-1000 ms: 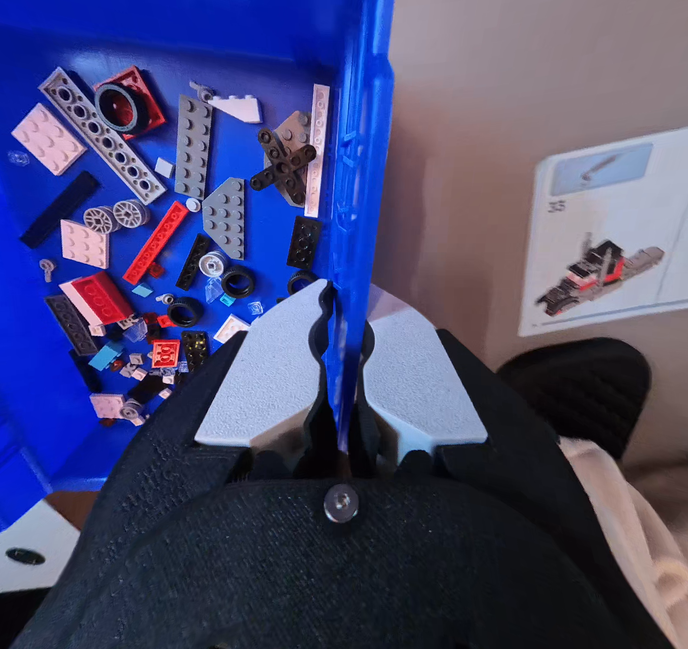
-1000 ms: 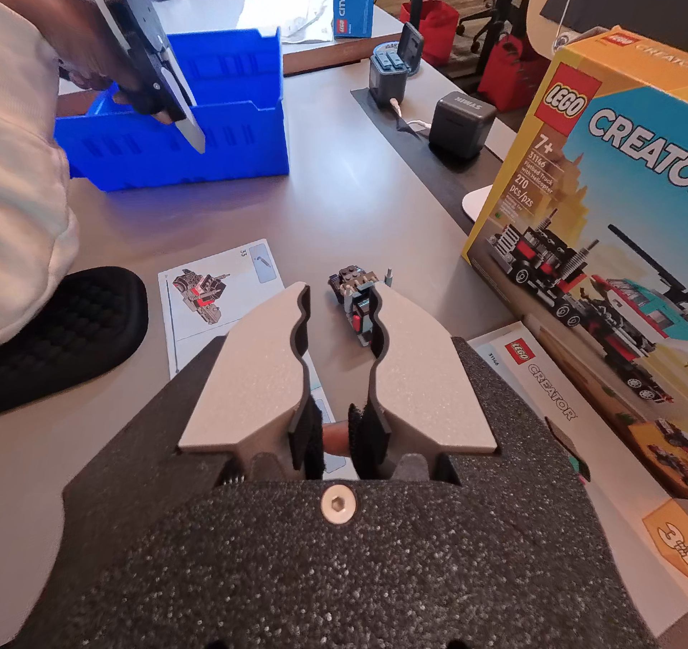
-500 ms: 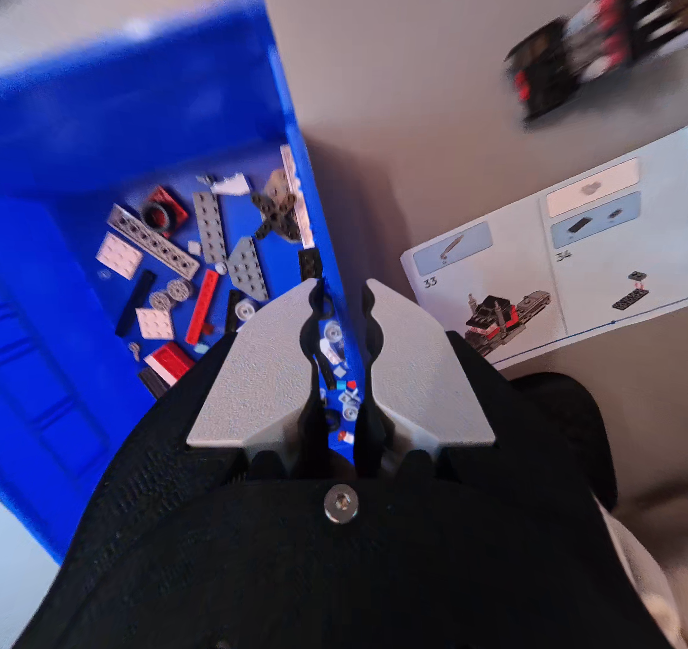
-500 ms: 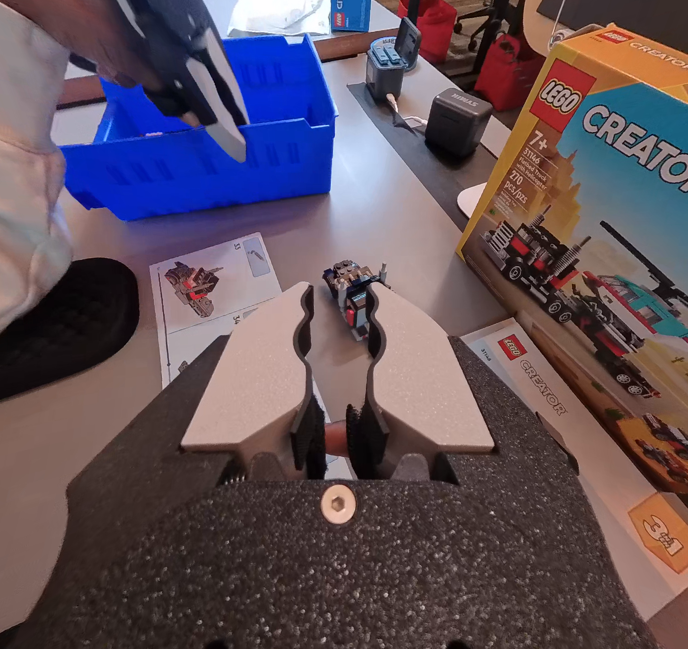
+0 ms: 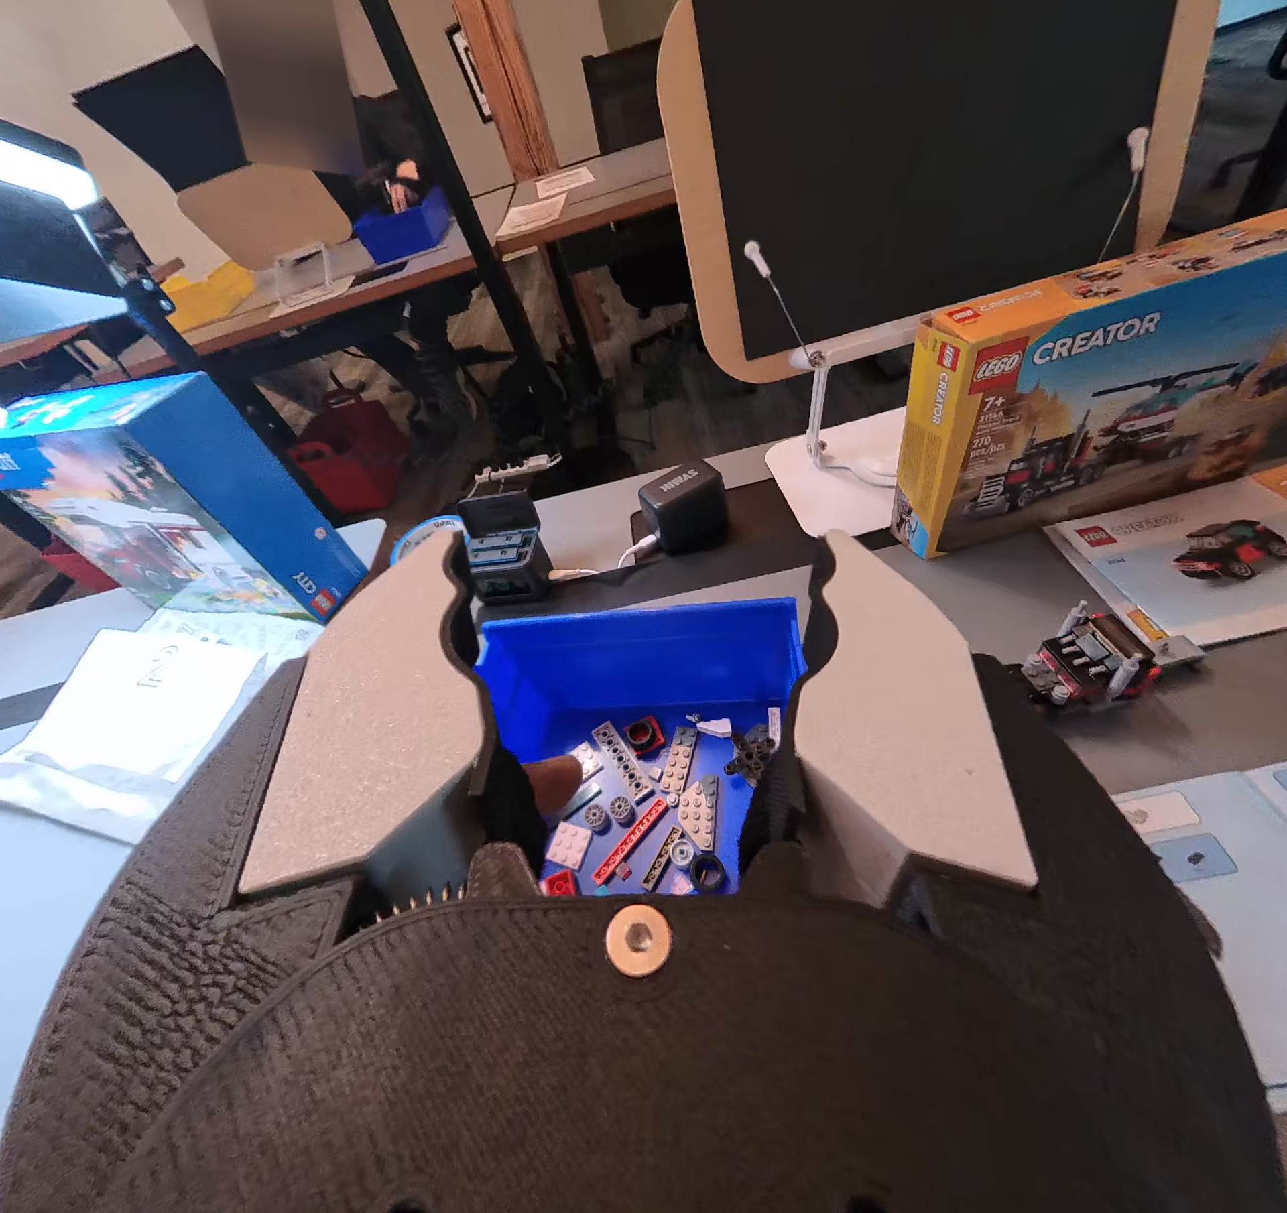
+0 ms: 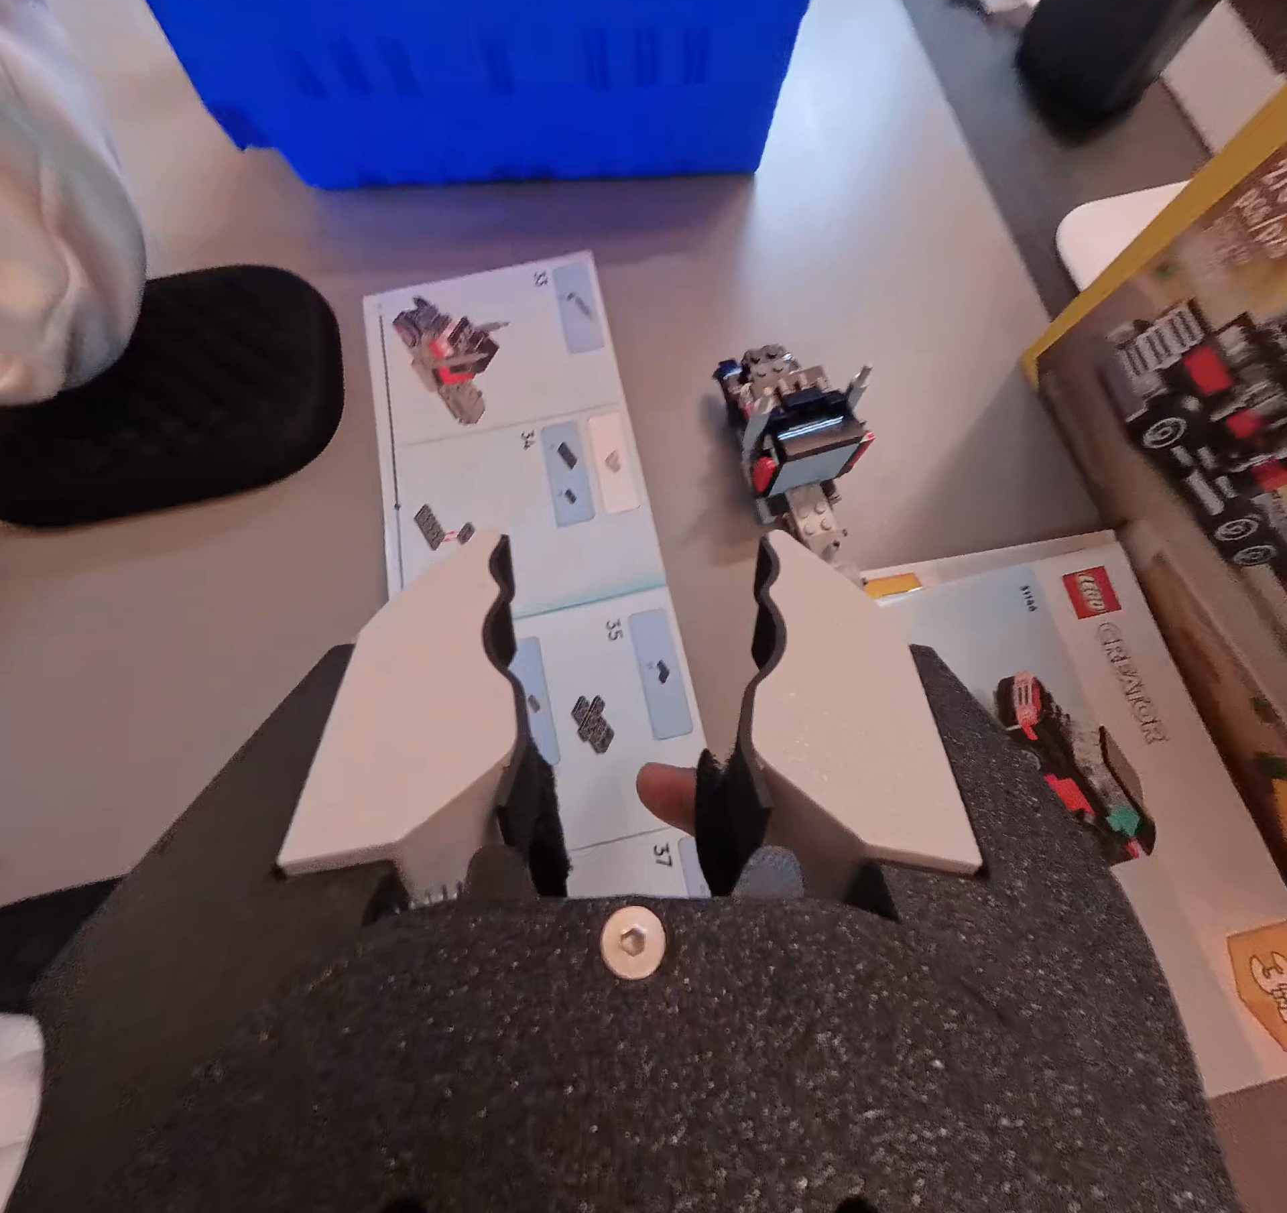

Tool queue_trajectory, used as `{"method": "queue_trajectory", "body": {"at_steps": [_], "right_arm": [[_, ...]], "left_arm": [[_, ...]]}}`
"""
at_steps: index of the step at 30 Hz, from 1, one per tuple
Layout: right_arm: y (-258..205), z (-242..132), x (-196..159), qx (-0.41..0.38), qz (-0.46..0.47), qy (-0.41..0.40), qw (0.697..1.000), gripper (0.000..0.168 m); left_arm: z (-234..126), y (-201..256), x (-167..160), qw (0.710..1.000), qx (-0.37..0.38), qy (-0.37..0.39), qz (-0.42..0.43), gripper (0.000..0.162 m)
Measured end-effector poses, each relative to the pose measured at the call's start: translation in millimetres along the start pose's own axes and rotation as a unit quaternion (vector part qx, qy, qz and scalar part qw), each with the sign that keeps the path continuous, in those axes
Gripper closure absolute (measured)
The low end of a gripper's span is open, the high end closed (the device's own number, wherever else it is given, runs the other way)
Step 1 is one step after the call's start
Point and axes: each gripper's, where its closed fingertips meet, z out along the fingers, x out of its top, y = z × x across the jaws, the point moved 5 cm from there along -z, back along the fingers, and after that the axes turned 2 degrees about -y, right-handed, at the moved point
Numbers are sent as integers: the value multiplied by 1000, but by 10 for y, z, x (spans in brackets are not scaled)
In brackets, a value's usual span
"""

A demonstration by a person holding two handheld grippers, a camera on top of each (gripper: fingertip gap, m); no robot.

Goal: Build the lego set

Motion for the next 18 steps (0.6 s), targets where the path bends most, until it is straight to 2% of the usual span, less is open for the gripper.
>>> {"method": "queue_trajectory", "body": {"at_steps": [2, 4, 6, 9, 11, 14, 18], "right_arm": [[-20, -18, -4, -1, 0, -12, 1000, 95], [-42, -51, 19, -4, -2, -11, 1000, 91], [-74, -73, 36, 0, -7, -8, 1000, 91], [-113, -82, 49, 4, -20, -13, 1000, 93], [-119, -67, 97, 0, -31, -5, 1000, 96], [-167, -45, 207, -7, -53, 9, 999, 96], [-271, -28, 323, -10, -83, 20, 996, 100]], "left_arm": [[-61, 33, 55, 1000, -5, 13, 2, 70], [-100, 145, 145, 999, -48, 24, -3, 86], [-157, 240, 185, 993, -108, -20, 34, 101], [-286, 32, 116, 984, -89, -102, 117, 115], [-348, -104, -69, 972, -121, -148, 138, 118], [-341, -314, -501, 953, -175, -215, 122, 118], [-229, -615, -1127, 921, -177, -336, 83, 117]]}}
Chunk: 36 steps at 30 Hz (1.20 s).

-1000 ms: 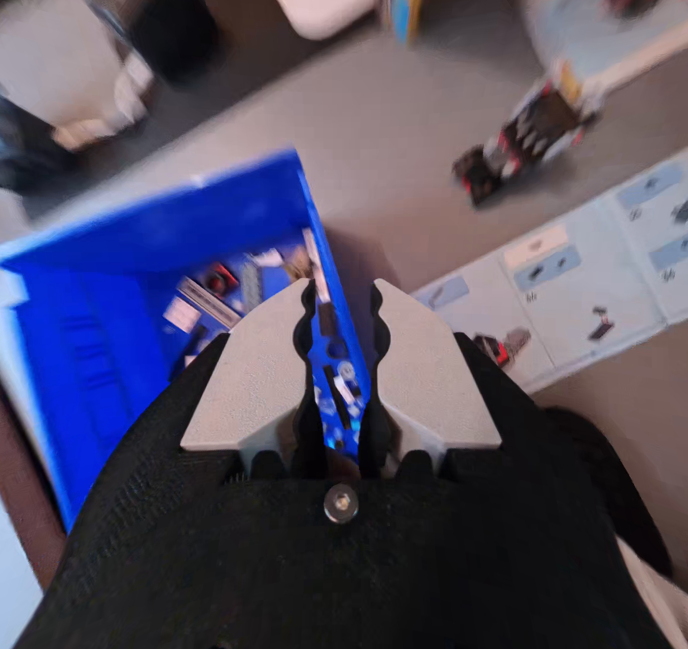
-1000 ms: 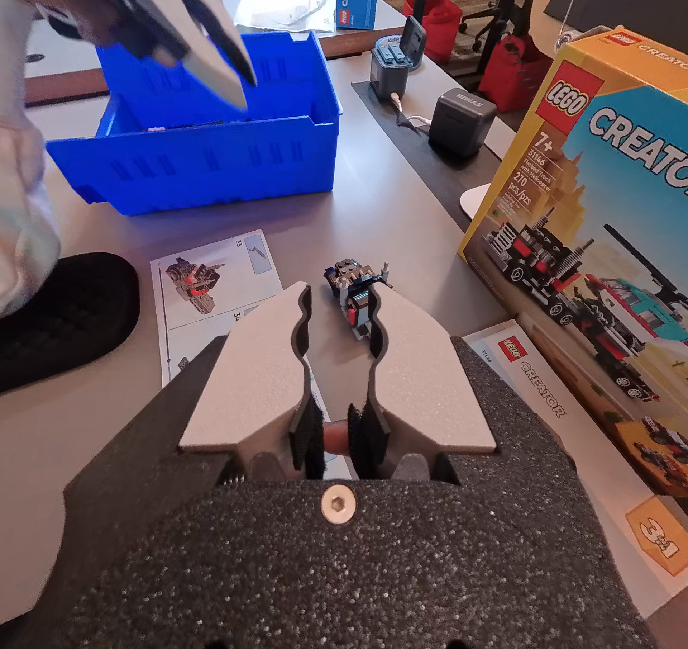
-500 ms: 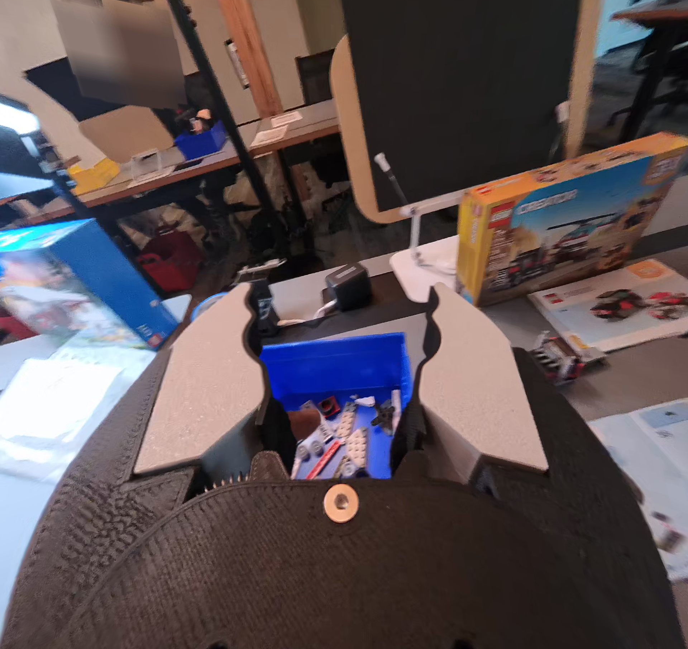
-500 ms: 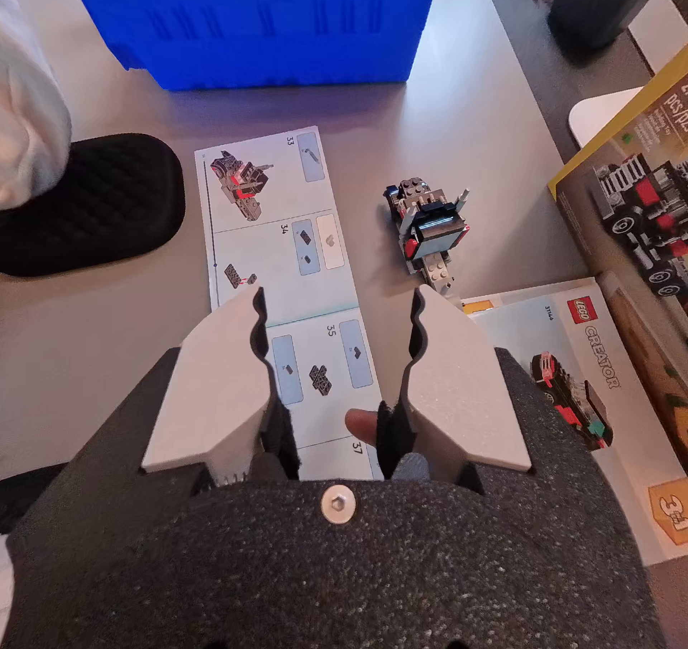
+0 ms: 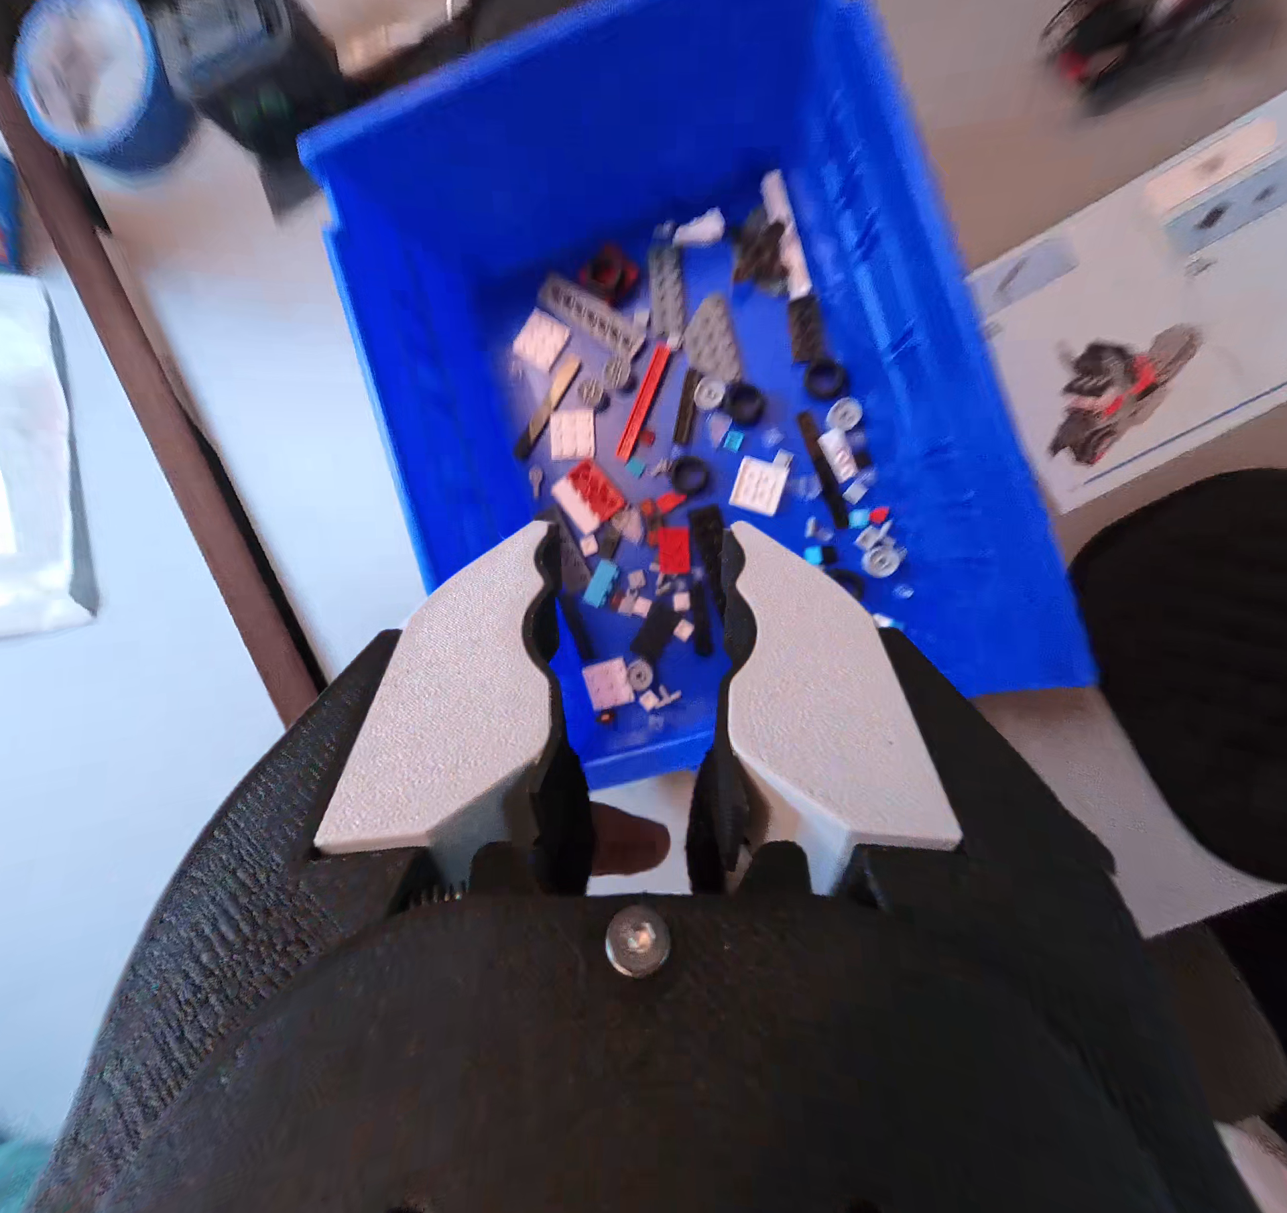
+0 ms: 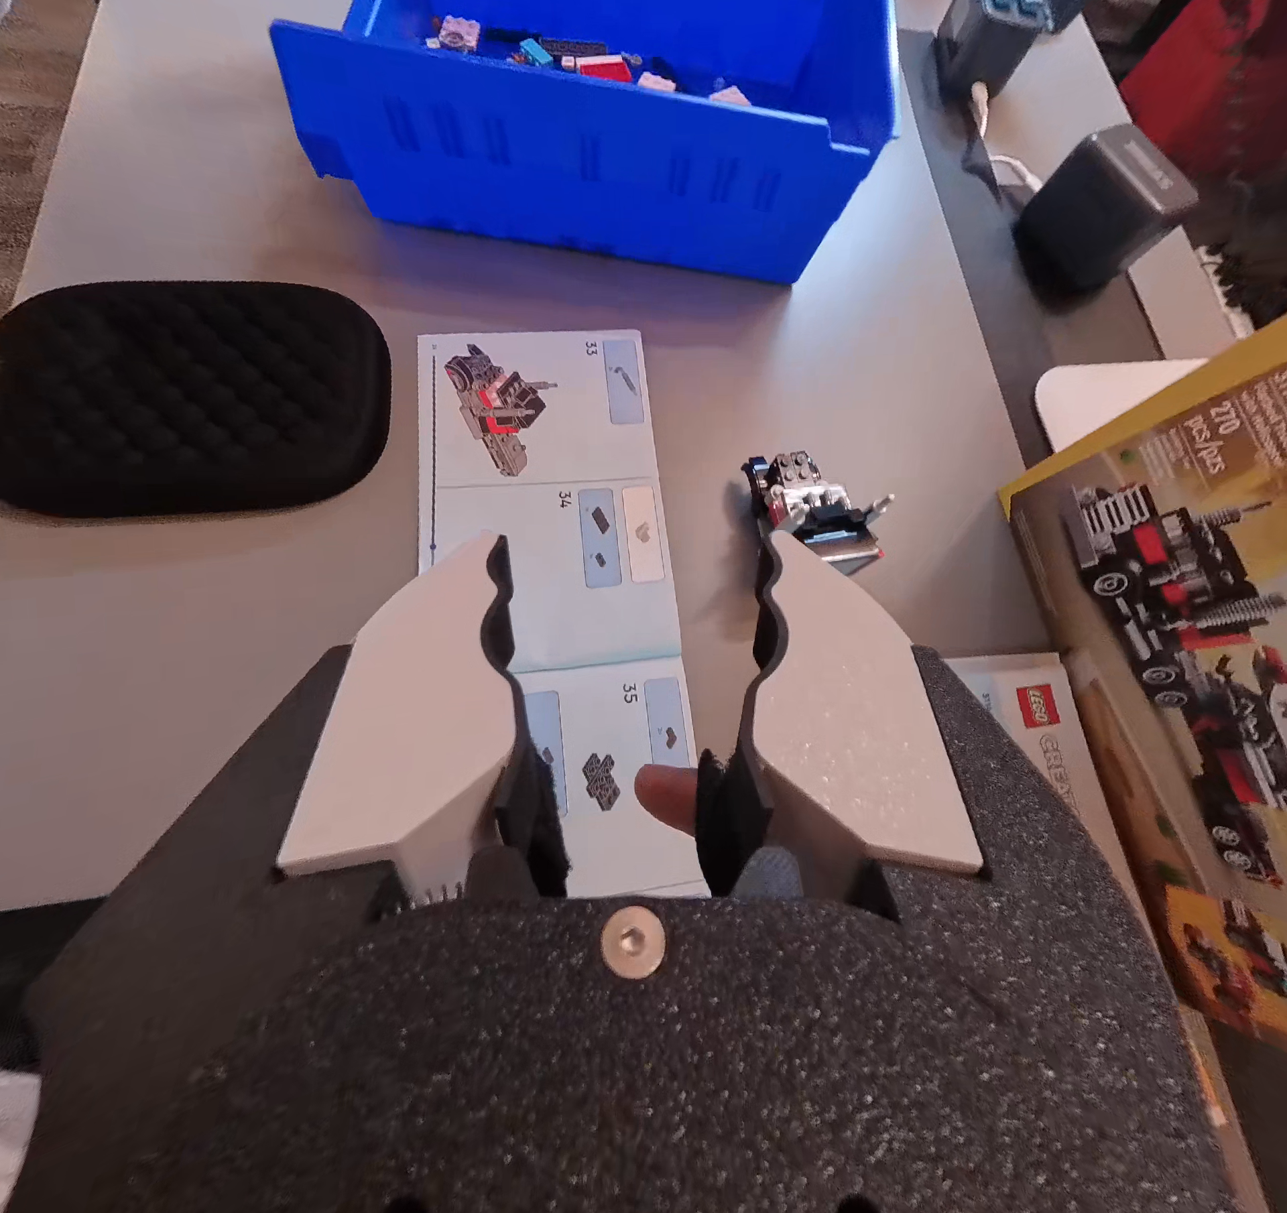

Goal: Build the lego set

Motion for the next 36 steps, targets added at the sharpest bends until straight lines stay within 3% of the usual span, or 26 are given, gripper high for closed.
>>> {"method": "queue_trajectory", "body": {"at_steps": [4, 8, 14, 21, 29, 33, 36], "right_arm": [[-105, 31, 101, 1, -17, 30, 999, 103], [-122, 27, 134, -6, -31, 49, 998, 107], [-123, -9, 171, -14, -42, 56, 997, 109], [-60, 26, 23, -27, -31, 30, 999, 110], [-33, 99, -46, -31, -29, 4, 999, 110], [-10, 118, -63, -38, -28, -3, 999, 111], [3, 125, -85, -42, -28, -13, 999, 111]], "left_arm": [[279, -8, -287, 999, -18, -36, -10, 117], [438, -74, -562, 996, 26, -78, -39, 118], [804, 87, -814, 988, -12, -149, -44, 118], [908, 472, -687, 986, -141, -83, 14, 115], [1049, 842, -600, 980, -154, -94, 86, 114], [1125, 836, -734, 976, -127, -160, 80, 127], [1053, 934, -694, 972, -157, -145, 97, 134]]}}
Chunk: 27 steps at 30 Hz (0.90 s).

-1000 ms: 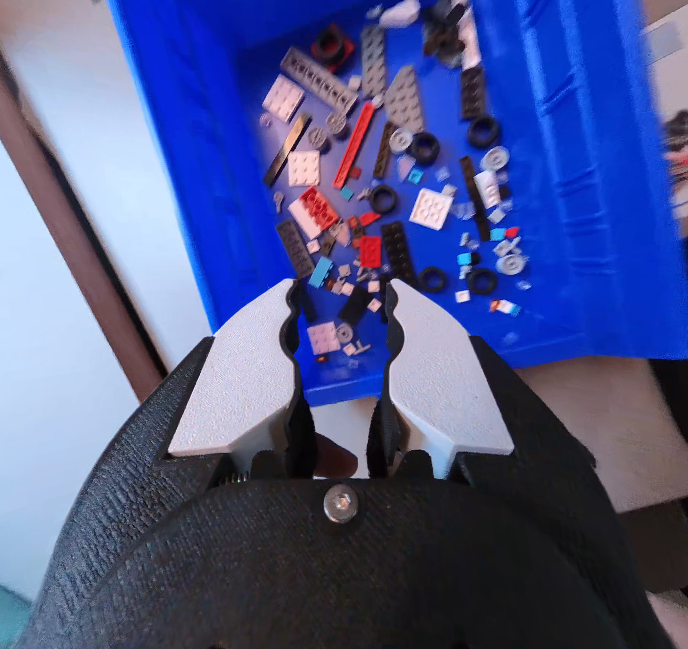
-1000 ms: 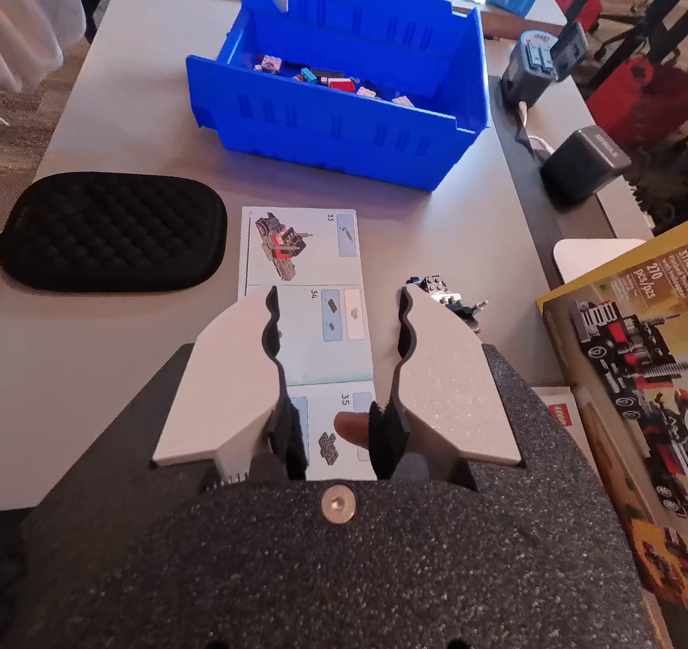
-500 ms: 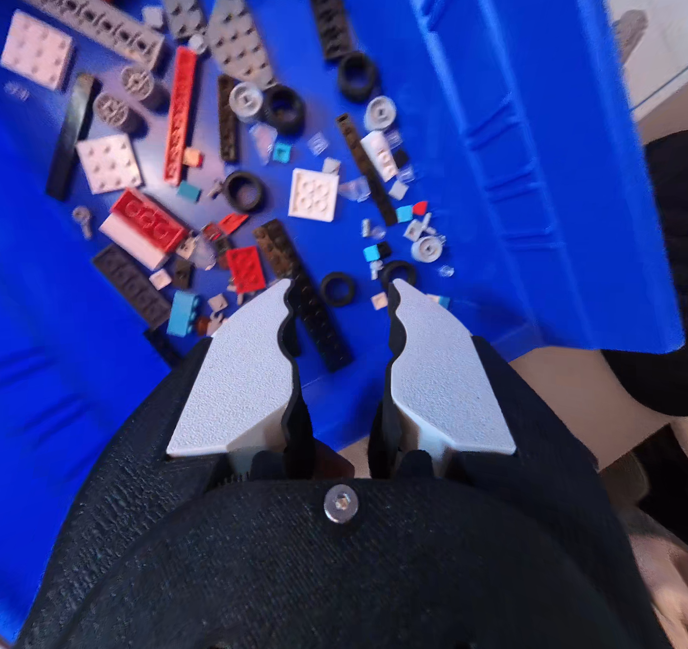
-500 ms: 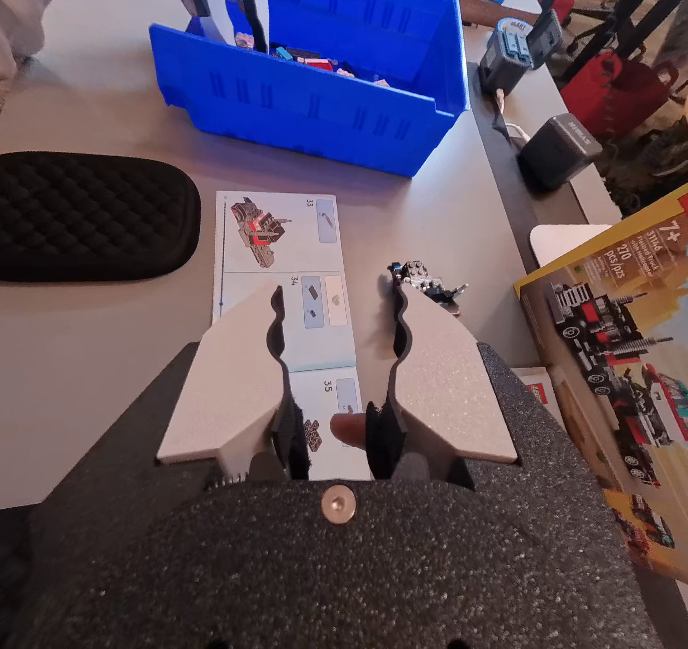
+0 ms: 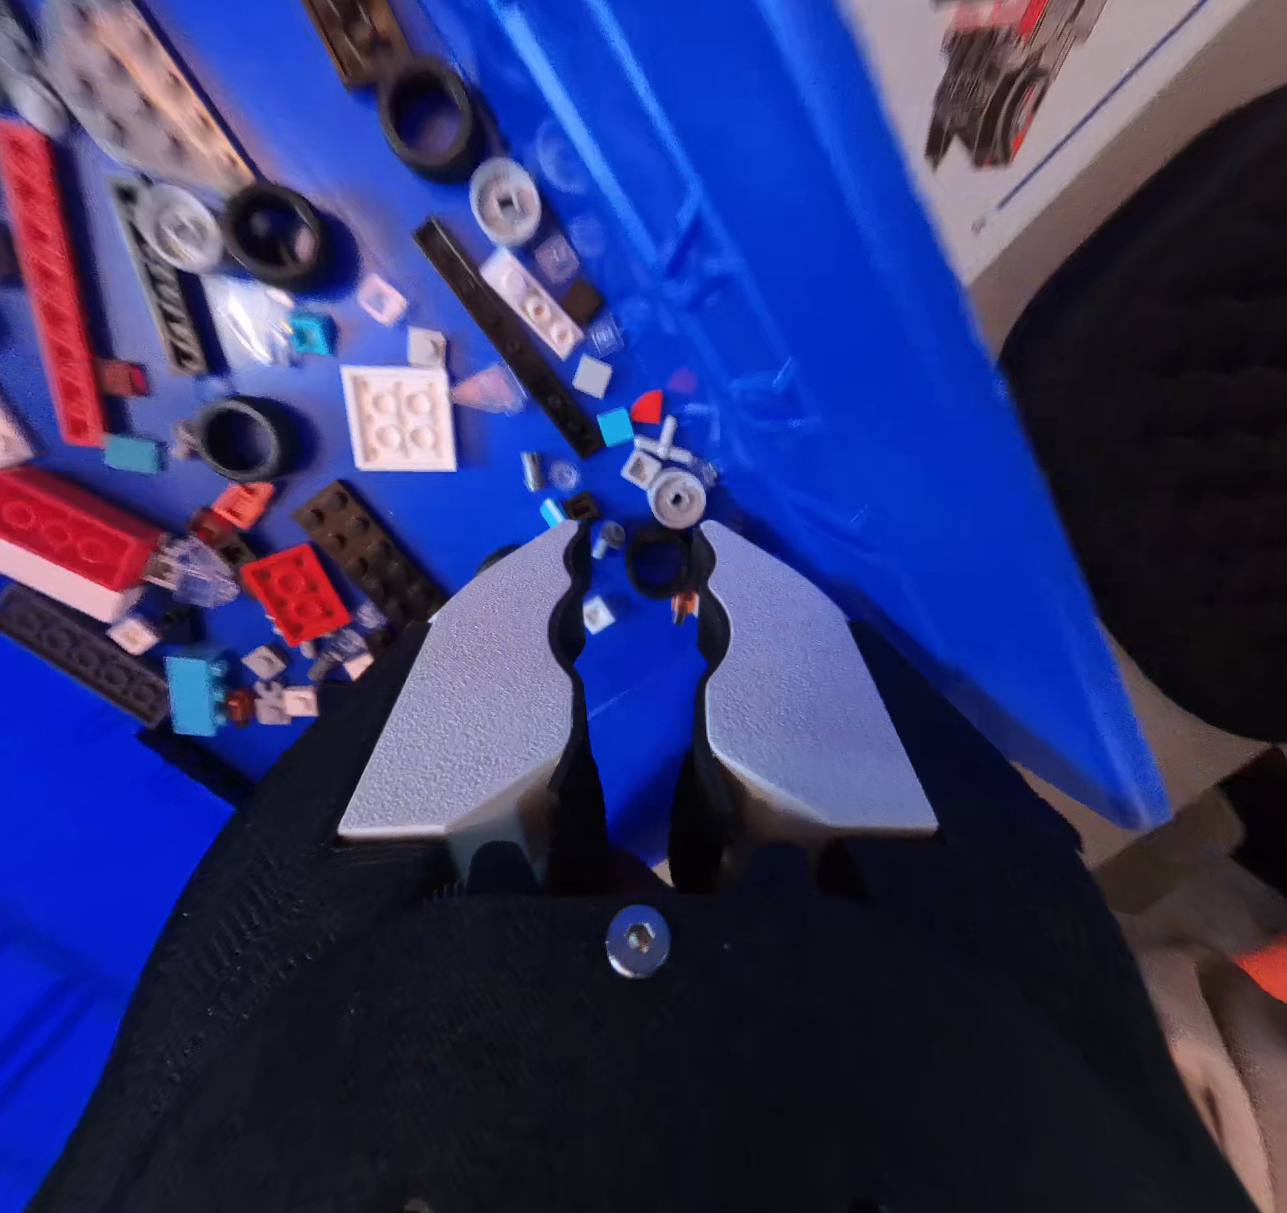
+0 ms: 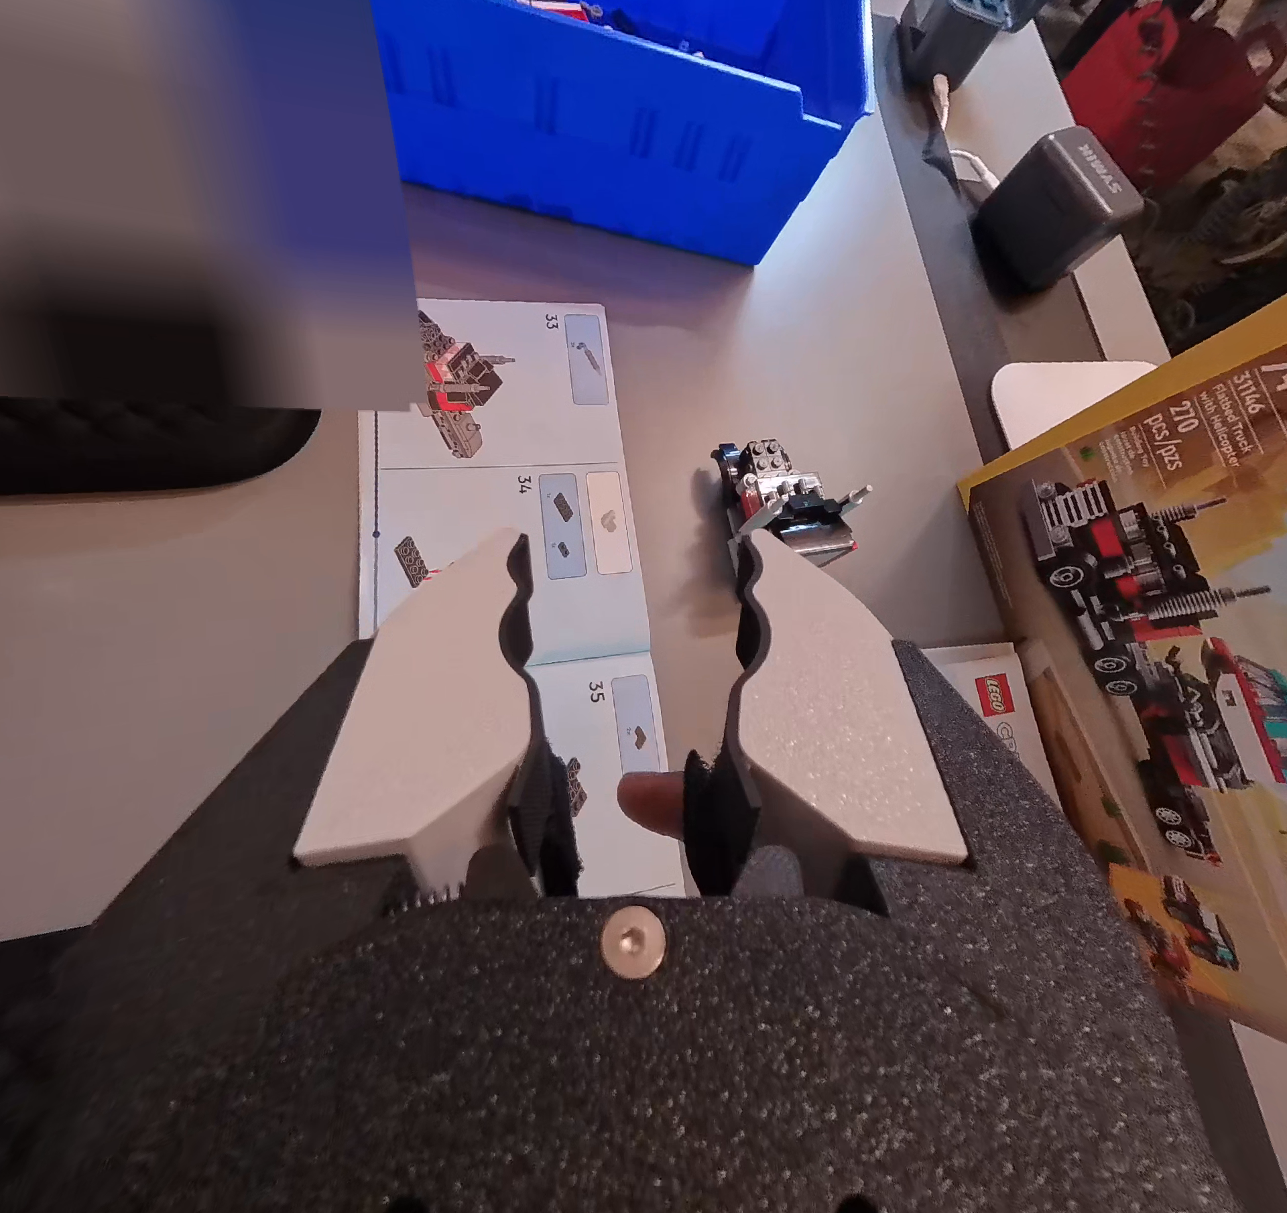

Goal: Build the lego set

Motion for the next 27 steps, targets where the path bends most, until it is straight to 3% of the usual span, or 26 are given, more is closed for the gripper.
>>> {"method": "queue_trajectory", "body": {"at_steps": [3, 5, 7, 9, 15, 17, 21, 25, 27], "right_arm": [[2, -6, 5, -2, -1, 0, 1000, 111], [-2, -14, 20, -3, -2, 4, 1000, 111], [-9, -18, 28, -5, -7, 3, 1000, 111], [-15, -29, 21, -8, -12, -5, 1000, 111], [-15, -141, 56, -25, -22, 2, 999, 111], [-9, -180, 67, -30, -23, 8, 999, 112], [0, -229, 84, -38, -24, 15, 999, 112], [-19, -246, 82, -37, -30, 9, 999, 112], [-21, -270, 86, -40, -33, 11, 999, 112]], "left_arm": [[-167, -123, 172, 998, 42, 55, 2, 128], [-317, -302, 447, 987, 94, 132, -5, 130], [-309, -372, 762, 977, 67, 203, 2, 137], [-150, -436, 906, 982, 32, 185, -3, 141], [254, -600, 950, 993, 14, 116, -5, 131], [264, -587, 954, 993, 33, 116, 10, 131], [272, -516, 954, 993, 20, 115, 33, 161], [222, -557, 919, 992, 42, 113, 21, 161], [84, -607, 931, 987, 72, 126, 74, 159]]}}
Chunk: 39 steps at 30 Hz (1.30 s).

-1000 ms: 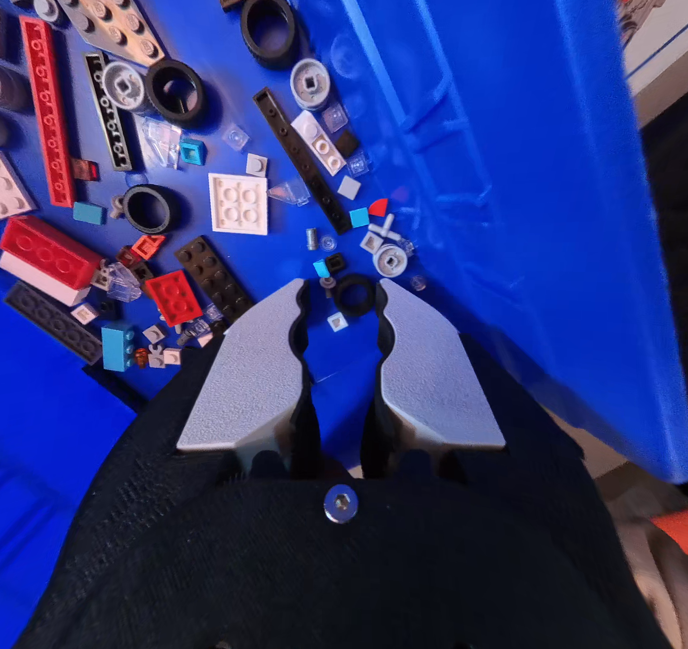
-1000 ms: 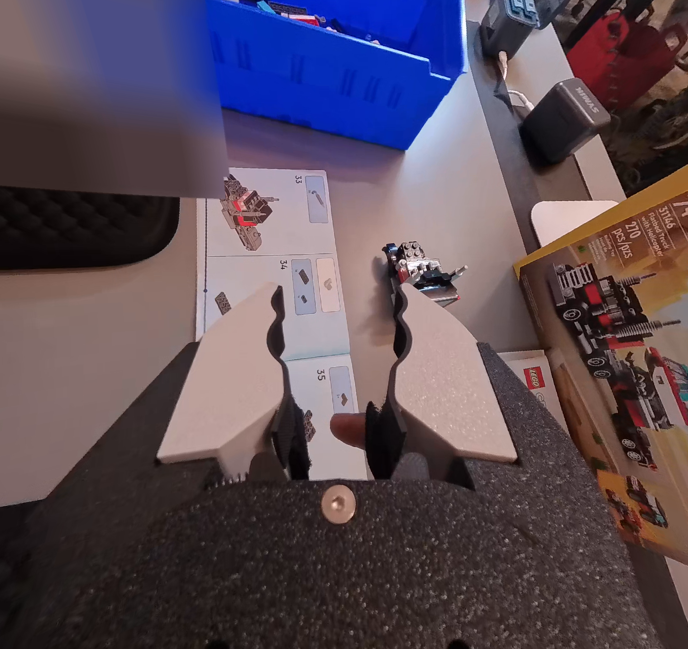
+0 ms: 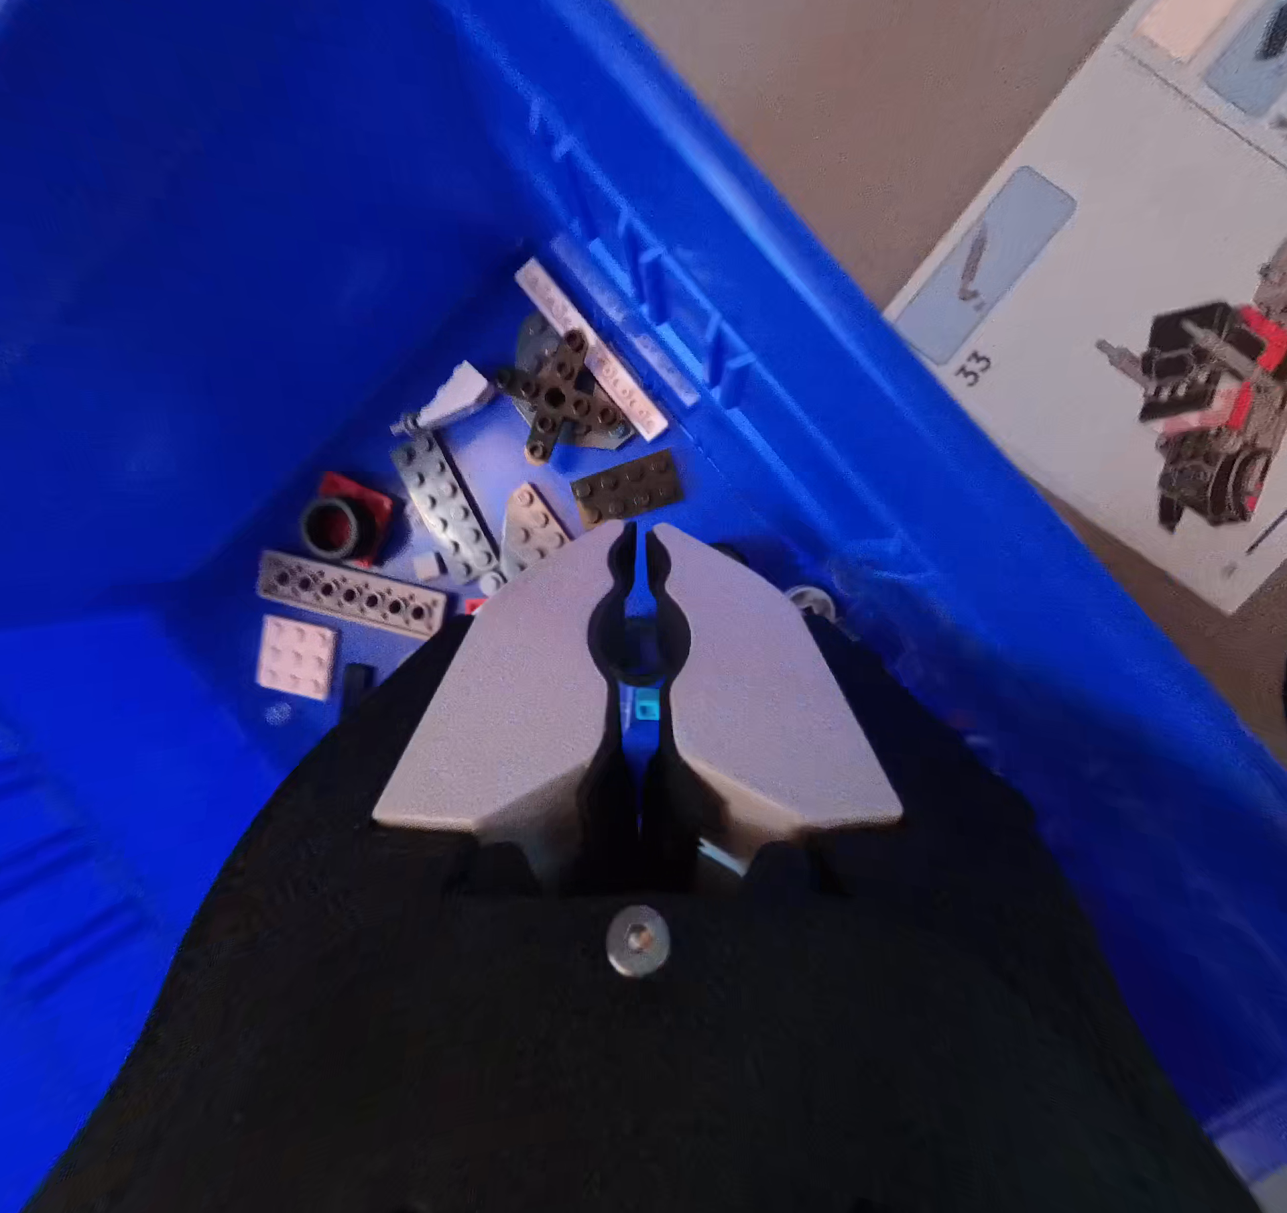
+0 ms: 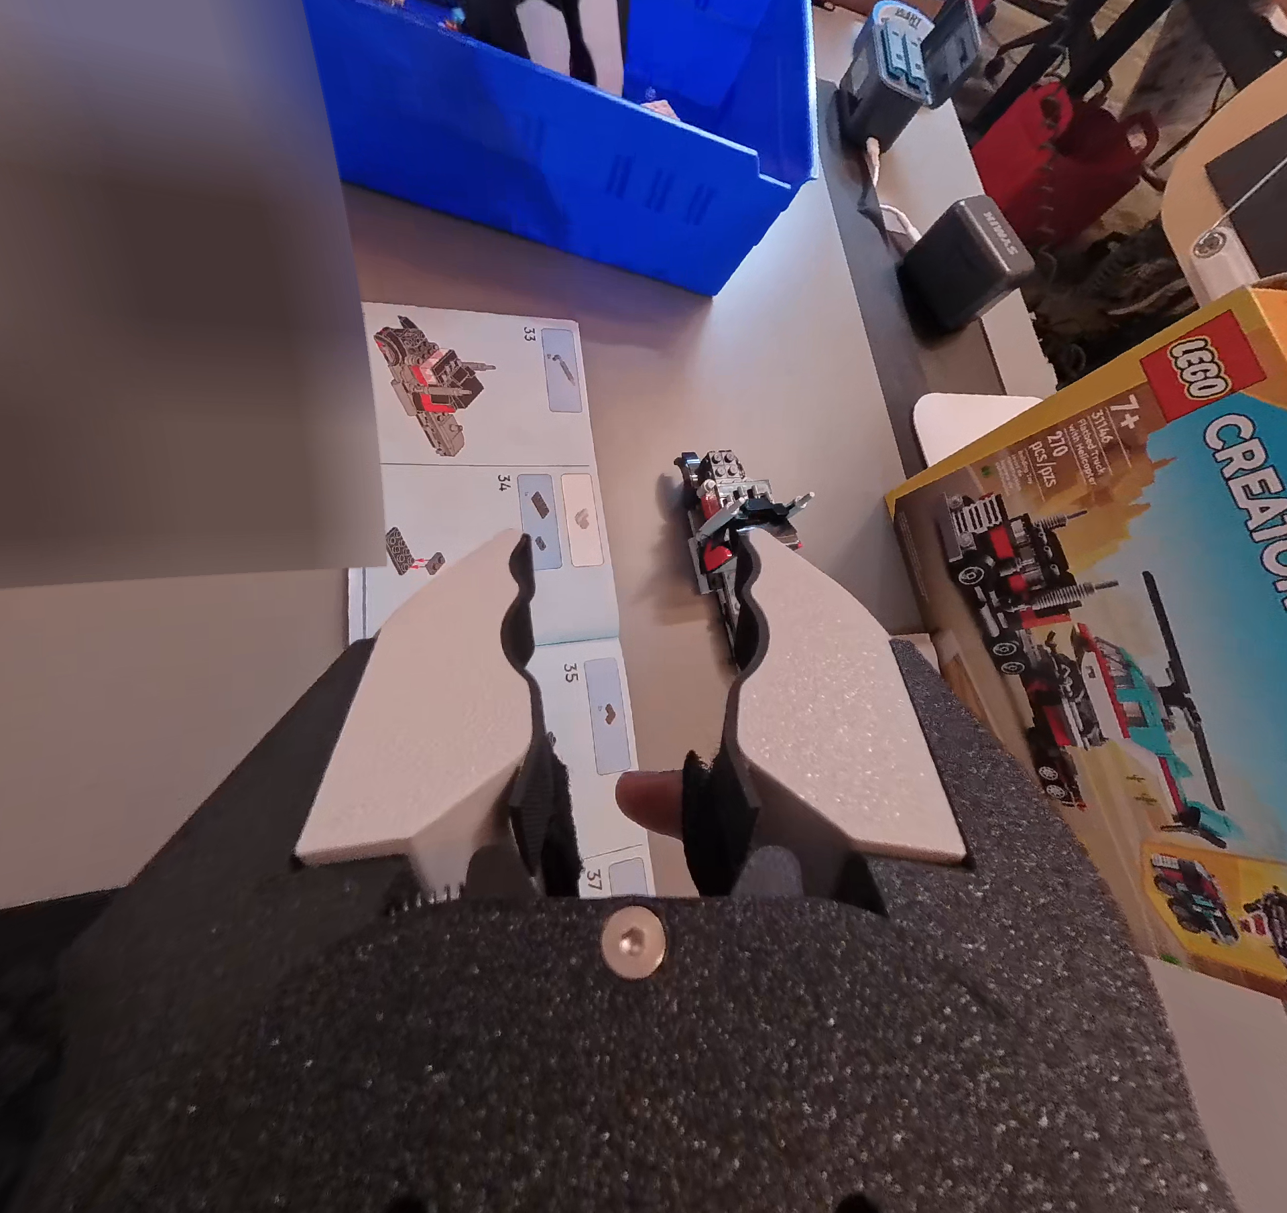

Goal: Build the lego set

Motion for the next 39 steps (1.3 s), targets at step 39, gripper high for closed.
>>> {"method": "queue_trajectory", "body": {"at_steps": [39], "right_arm": [[2, -229, 71, -18, -9, 36, 999, 114]], "left_arm": [[167, -232, 62, 896, -177, -50, 404, 128]]}}
